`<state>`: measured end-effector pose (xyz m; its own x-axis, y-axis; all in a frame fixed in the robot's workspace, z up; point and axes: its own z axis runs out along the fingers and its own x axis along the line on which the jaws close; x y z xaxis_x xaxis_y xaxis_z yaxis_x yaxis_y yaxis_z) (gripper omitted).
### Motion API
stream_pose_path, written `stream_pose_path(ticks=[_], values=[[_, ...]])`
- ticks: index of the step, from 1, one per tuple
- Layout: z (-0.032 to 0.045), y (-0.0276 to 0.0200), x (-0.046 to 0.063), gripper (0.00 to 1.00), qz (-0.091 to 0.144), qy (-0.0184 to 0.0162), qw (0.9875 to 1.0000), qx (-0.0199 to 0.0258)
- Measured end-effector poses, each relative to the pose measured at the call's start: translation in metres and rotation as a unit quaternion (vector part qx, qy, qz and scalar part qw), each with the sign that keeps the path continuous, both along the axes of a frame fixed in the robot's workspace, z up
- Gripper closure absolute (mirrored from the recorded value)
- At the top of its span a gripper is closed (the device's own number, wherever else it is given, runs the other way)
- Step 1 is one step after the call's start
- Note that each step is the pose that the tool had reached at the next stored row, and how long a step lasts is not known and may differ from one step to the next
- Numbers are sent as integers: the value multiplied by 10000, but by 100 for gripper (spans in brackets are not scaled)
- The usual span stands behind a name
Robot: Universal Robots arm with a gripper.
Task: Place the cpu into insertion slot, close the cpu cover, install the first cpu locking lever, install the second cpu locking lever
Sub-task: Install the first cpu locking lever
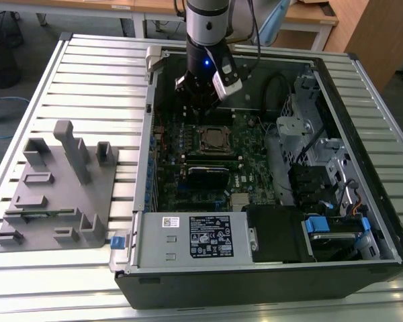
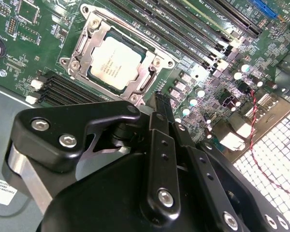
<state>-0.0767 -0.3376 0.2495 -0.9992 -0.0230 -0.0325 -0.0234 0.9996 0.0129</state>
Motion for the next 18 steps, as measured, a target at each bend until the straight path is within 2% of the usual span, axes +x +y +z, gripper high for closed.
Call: stream_pose_path(ticks=[4, 10, 18], values=[[-3, 0, -15, 89, 1, 0, 10000, -1], [-32, 1, -131, 89, 0, -1, 10000, -3], [-7, 1, -139, 89, -2, -1, 10000, -4]])
